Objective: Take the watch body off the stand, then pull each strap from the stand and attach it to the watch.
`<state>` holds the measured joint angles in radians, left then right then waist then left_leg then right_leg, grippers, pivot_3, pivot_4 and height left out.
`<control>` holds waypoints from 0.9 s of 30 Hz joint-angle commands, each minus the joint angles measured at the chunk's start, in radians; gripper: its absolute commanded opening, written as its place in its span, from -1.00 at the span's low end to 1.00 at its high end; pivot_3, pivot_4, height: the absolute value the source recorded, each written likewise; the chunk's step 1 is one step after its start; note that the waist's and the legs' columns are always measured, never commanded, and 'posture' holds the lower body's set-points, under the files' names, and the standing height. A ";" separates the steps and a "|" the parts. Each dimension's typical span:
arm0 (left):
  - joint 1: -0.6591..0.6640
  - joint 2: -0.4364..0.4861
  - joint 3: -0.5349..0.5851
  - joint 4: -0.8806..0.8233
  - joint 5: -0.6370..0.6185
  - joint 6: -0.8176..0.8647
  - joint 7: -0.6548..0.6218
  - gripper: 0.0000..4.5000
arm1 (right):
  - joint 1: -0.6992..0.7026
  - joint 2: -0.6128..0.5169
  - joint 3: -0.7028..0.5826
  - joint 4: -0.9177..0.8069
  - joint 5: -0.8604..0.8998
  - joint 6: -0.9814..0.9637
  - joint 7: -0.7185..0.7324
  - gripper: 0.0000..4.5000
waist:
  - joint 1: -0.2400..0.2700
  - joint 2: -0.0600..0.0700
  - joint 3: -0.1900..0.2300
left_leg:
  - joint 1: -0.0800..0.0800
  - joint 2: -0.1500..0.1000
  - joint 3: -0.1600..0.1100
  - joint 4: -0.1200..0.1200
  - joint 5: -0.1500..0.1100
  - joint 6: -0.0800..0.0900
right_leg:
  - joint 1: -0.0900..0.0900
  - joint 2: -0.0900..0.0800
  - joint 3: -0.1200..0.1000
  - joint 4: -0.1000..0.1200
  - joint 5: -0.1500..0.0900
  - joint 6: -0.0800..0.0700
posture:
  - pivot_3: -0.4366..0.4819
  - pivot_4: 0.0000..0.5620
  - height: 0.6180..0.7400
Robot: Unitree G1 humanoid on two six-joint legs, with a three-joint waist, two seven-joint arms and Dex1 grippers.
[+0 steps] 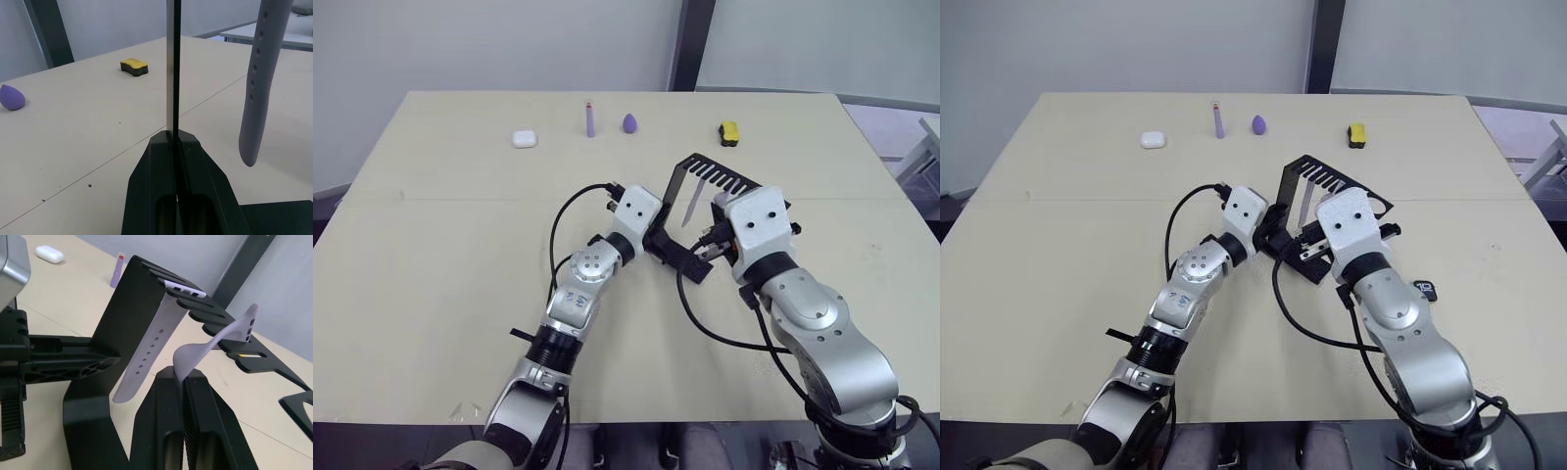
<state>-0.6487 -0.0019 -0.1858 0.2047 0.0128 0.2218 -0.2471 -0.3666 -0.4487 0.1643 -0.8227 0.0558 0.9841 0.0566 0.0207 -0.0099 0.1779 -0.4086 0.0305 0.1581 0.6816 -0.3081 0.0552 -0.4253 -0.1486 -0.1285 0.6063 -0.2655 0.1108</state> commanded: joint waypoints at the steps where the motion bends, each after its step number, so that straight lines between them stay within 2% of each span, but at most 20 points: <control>1: 0.015 0.000 -0.002 -0.029 0.008 0.013 0.003 -1.00 | 0.007 -0.041 0.002 -0.065 -0.030 -0.060 0.039 -0.98 | 0.000 0.000 0.000 | 0.000 0.000 0.000 0.000 0.000 0.000 | 0.000 0.000 0.000 0.000 0.000 0.000 | -0.05 -0.47 1.00; 9: 0.032 0.001 0.002 -0.038 0.009 0.025 0.007 -1.00 | 0.008 -0.133 0.004 -0.100 -0.051 -0.125 0.129 -0.98 | 0.002 0.000 0.000 | 0.000 0.000 0.000 0.000 0.000 0.000 | 0.000 0.000 0.000 -0.001 0.000 0.000 | -0.05 -0.47 1.00; 19: 0.041 0.000 -0.004 -0.058 0.010 0.036 0.007 -1.00 | 0.094 -0.212 0.009 -0.121 -0.130 -0.203 0.169 -0.98 | 0.004 0.000 0.000 | 0.000 0.000 0.000 0.000 0.000 0.000 | 0.000 -0.001 -0.001 -0.001 0.000 0.000 | -0.05 -0.47 1.00; 27: 0.039 -0.002 -0.010 -0.056 0.010 0.034 0.006 -1.00 | 0.088 -0.142 -0.021 -0.103 -0.149 -0.168 0.150 -0.98 | 0.003 0.000 0.000 | 0.000 0.000 -0.001 0.000 0.000 0.000 | 0.000 -0.001 -0.001 -0.001 0.000 0.000 | -0.05 -0.47 1.00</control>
<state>-0.6159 0.0009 -0.1920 0.1613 0.0138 0.2486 -0.2474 -0.2649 -0.5918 0.1870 -0.8820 -0.0707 0.8227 0.2139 0.0241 -0.0100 0.1780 -0.4086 0.0305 0.1575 0.6816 -0.3083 0.0552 -0.4250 -0.1492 -0.1296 0.6049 -0.2655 0.1108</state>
